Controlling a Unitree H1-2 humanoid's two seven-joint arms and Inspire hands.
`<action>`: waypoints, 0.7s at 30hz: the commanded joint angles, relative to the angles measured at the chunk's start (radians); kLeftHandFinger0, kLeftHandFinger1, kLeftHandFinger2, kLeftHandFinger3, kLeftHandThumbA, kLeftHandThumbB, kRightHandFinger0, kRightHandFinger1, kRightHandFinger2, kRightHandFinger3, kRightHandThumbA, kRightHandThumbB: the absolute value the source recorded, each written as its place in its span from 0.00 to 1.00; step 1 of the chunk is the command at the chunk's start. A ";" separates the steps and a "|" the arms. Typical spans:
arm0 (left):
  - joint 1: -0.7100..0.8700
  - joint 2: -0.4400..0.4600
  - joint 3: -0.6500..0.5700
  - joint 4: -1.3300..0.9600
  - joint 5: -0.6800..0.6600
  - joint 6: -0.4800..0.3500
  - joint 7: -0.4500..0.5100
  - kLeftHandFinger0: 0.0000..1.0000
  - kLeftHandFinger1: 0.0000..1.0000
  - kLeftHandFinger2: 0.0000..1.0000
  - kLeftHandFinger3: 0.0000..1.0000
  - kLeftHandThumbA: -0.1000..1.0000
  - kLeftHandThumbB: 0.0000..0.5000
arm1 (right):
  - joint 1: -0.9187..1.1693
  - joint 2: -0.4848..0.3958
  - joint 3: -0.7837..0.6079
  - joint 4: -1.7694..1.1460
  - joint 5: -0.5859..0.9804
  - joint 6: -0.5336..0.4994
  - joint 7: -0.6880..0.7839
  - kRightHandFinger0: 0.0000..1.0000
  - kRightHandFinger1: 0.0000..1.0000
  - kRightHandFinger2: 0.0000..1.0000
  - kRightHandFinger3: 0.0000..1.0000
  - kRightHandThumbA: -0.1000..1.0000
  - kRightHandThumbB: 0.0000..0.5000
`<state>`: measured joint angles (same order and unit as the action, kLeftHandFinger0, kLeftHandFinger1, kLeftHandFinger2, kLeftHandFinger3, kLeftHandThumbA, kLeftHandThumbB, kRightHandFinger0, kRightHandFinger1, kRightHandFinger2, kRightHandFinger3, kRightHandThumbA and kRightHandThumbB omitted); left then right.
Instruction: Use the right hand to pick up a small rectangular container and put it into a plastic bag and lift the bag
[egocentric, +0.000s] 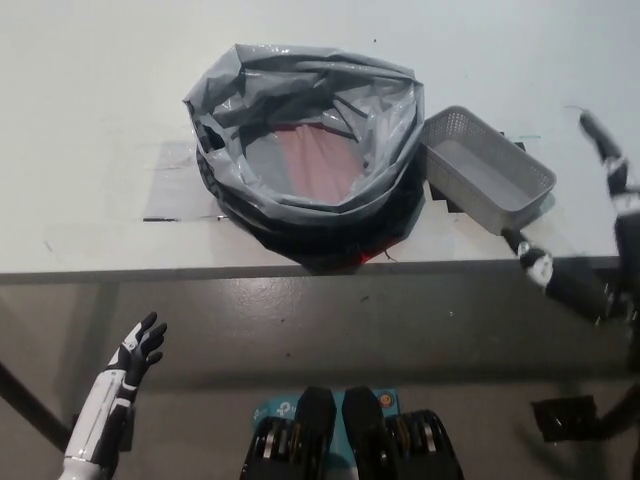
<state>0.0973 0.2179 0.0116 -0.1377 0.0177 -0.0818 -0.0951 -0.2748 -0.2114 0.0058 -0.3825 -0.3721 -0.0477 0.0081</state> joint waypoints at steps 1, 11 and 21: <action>0.003 0.004 0.007 -0.058 0.012 -0.047 0.003 1.00 1.00 1.00 1.00 1.00 0.41 | -0.227 -0.145 -0.007 0.003 -0.084 0.310 0.198 1.00 1.00 1.00 1.00 0.98 0.49; -0.006 0.013 0.005 -0.056 0.013 -0.035 -0.005 1.00 1.00 1.00 1.00 1.00 0.42 | -0.614 -0.270 0.182 0.367 -0.145 0.513 0.415 1.00 1.00 1.00 1.00 1.00 0.81; -0.007 0.012 0.010 -0.052 0.014 -0.039 -0.002 1.00 1.00 1.00 1.00 1.00 0.42 | -0.808 -0.188 0.249 0.765 -0.271 0.518 0.532 1.00 1.00 1.00 1.00 1.00 0.93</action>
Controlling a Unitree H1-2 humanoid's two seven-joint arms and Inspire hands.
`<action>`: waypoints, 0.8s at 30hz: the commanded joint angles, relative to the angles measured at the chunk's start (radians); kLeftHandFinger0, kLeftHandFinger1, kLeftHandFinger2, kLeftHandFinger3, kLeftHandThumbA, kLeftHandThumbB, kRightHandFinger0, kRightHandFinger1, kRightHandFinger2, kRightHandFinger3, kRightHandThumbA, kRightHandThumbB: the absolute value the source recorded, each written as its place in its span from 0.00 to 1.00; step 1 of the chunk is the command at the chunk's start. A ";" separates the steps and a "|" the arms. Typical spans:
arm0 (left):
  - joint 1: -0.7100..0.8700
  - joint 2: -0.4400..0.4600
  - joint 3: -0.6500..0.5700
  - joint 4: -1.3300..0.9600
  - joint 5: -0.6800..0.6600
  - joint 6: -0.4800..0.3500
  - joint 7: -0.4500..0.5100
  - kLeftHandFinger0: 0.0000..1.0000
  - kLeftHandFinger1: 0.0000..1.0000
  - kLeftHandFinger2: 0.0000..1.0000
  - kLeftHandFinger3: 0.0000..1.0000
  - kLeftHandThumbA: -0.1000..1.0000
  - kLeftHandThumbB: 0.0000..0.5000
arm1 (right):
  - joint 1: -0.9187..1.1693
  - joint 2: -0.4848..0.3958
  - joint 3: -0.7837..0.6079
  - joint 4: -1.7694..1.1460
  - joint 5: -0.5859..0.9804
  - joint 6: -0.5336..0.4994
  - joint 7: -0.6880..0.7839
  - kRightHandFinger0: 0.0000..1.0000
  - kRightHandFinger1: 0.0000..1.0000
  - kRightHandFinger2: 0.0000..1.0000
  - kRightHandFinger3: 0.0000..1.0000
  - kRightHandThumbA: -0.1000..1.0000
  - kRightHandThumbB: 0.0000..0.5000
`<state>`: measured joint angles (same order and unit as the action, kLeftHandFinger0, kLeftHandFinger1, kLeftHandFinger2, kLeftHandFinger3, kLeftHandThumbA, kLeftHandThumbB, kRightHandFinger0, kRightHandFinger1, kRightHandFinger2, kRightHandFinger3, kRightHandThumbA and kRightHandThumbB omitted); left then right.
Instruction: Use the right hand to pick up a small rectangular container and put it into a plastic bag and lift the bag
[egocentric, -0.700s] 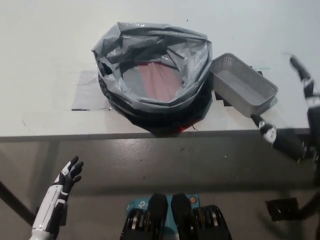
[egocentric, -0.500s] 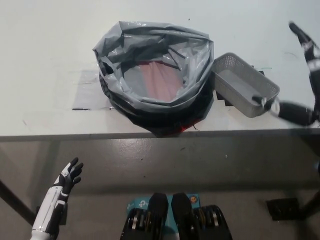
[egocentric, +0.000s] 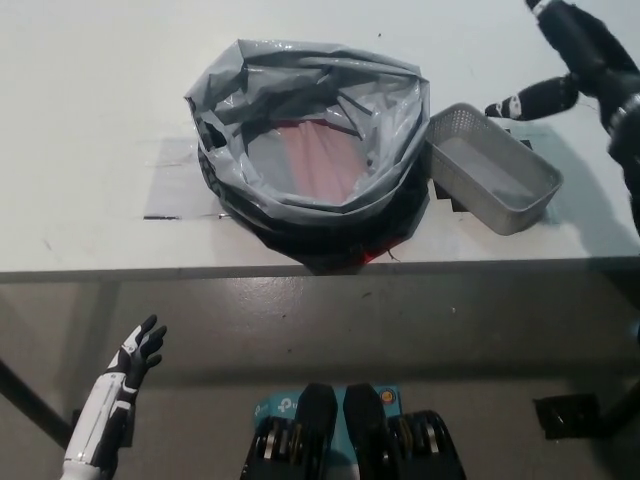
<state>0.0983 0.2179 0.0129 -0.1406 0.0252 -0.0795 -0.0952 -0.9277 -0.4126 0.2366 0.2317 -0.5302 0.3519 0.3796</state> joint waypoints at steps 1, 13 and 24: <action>-0.007 0.013 0.009 -0.051 0.010 -0.039 -0.001 1.00 1.00 1.00 1.00 1.00 0.42 | -0.165 0.023 0.017 0.180 -0.108 0.118 0.156 1.00 1.00 1.00 1.00 1.00 0.97; -0.003 0.011 0.012 -0.049 0.011 -0.050 -0.002 1.00 1.00 1.00 1.00 1.00 0.39 | -0.187 0.121 -0.012 0.329 -0.101 0.118 0.164 1.00 1.00 1.00 1.00 1.00 1.00; -0.002 0.011 0.011 -0.054 0.022 -0.045 0.002 1.00 1.00 1.00 1.00 1.00 0.43 | -0.171 0.168 -0.069 0.340 -0.125 0.118 0.182 1.00 1.00 1.00 1.00 1.00 0.96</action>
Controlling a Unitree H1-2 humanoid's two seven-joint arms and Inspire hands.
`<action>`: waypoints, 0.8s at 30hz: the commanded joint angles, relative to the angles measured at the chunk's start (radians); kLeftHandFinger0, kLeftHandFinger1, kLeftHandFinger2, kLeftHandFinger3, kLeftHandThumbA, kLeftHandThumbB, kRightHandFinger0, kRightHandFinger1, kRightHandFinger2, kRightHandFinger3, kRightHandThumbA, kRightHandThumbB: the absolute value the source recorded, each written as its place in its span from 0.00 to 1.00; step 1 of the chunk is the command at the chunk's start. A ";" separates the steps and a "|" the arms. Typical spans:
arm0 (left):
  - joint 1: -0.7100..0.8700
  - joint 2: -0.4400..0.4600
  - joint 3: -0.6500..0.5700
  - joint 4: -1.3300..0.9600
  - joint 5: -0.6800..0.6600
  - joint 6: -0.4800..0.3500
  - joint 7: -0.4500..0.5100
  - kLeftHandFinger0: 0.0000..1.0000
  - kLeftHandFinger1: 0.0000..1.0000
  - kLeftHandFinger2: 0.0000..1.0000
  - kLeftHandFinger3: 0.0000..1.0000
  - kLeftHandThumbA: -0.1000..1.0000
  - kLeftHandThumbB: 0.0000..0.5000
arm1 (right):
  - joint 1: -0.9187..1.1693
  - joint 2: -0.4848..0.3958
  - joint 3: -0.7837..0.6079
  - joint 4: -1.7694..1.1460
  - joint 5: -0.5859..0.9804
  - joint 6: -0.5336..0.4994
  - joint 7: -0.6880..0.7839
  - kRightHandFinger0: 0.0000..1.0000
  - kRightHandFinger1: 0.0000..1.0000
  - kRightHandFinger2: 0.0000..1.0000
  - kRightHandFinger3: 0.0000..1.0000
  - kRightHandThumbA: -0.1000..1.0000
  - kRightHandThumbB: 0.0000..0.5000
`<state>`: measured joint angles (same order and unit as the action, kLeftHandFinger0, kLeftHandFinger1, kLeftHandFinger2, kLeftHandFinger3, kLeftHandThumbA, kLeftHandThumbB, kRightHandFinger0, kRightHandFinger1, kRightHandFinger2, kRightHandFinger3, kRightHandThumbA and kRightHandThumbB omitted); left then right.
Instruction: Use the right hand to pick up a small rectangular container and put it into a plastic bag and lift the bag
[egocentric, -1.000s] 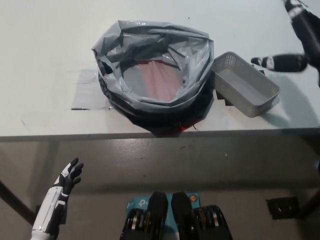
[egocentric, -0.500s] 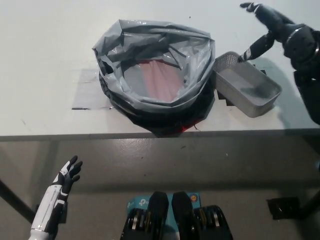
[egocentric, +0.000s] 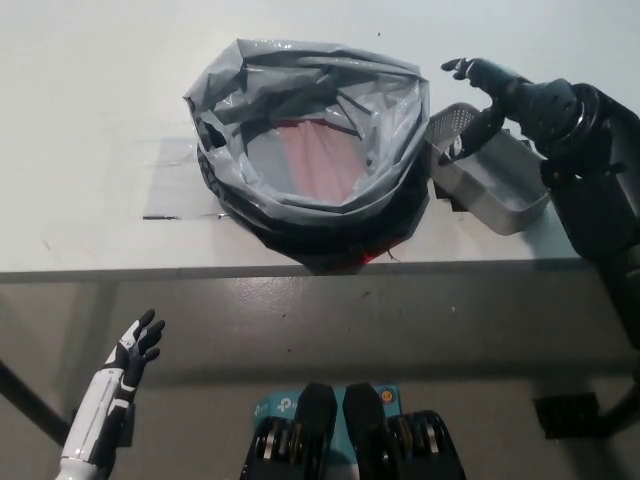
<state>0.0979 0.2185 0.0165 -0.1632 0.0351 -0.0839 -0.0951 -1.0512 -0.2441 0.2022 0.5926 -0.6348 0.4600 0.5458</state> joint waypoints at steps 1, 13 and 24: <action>-0.003 0.012 0.007 -0.031 0.018 -0.044 0.003 1.00 1.00 1.00 1.00 1.00 0.43 | -0.049 -0.002 -0.023 -0.010 -0.030 0.010 0.014 1.00 1.00 1.00 1.00 1.00 0.99; -0.001 0.009 0.013 -0.030 0.017 -0.054 0.006 1.00 1.00 1.00 1.00 1.00 0.44 | -0.066 -0.012 -0.003 0.077 -0.148 0.010 -0.005 1.00 1.00 1.00 1.00 1.00 1.00; -0.001 0.006 0.013 -0.028 0.029 -0.059 0.008 1.00 1.00 1.00 1.00 1.00 0.43 | -0.070 -0.014 -0.019 0.098 -0.170 0.010 0.003 1.00 1.00 1.00 1.00 1.00 1.00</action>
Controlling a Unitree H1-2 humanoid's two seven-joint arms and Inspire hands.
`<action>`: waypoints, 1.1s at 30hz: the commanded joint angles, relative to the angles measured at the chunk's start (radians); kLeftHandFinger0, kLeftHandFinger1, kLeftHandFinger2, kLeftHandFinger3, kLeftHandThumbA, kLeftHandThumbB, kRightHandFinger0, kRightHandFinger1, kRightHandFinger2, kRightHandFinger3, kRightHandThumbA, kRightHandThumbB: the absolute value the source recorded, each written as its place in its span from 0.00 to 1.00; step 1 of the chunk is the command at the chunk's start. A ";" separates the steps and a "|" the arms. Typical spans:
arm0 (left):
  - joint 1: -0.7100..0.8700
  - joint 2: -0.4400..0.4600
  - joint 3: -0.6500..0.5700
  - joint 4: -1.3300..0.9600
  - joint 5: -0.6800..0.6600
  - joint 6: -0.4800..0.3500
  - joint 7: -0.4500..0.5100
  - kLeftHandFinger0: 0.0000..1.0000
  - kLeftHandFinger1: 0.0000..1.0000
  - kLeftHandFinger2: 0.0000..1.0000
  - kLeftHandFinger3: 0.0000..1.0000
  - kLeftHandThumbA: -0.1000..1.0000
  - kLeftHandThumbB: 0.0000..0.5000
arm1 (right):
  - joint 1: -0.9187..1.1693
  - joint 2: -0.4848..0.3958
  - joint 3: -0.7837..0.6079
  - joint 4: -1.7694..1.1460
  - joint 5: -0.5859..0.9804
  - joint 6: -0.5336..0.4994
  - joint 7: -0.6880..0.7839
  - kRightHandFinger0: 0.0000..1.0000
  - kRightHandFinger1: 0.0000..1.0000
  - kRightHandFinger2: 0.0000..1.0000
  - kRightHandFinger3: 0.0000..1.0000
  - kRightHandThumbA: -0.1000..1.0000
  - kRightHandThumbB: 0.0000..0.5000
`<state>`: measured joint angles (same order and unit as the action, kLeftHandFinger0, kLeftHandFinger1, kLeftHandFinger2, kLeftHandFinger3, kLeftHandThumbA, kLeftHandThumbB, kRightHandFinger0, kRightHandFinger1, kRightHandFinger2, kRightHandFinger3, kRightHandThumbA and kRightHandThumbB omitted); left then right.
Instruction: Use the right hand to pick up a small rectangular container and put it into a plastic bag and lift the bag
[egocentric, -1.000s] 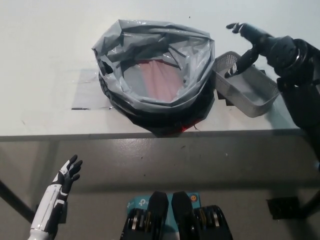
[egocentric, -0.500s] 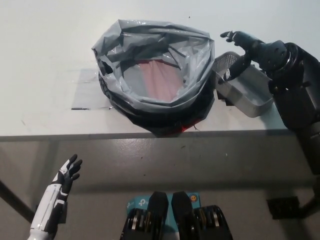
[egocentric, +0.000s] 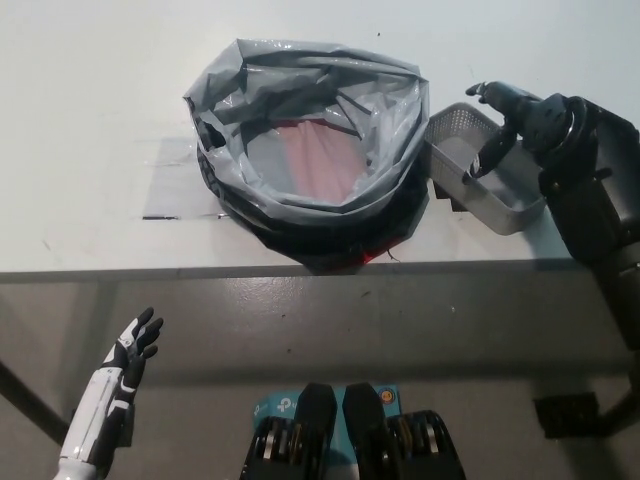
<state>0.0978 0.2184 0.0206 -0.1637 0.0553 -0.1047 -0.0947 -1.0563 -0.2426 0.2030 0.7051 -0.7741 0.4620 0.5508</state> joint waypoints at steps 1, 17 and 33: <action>0.000 0.008 0.009 -0.027 0.013 -0.042 0.009 1.00 1.00 1.00 1.00 1.00 0.43 | -0.056 -0.010 -0.024 -0.029 -0.035 0.008 0.005 1.00 1.00 1.00 1.00 1.00 1.00; -0.005 0.009 0.012 -0.024 0.006 -0.047 0.006 1.00 1.00 1.00 1.00 1.00 0.41 | -0.009 0.054 -0.045 -0.037 -0.076 0.008 0.022 1.00 1.00 1.00 1.00 1.00 1.00; -0.008 0.007 0.017 -0.025 0.011 -0.046 0.012 1.00 1.00 1.00 1.00 1.00 0.44 | 0.010 0.048 -0.042 0.036 -0.122 0.008 -0.019 1.00 1.00 1.00 1.00 1.00 1.00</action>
<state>0.0922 0.2183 0.0230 -0.1636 0.0619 -0.1145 -0.0941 -1.0145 -0.1834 0.1736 0.7391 -0.8521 0.4622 0.5599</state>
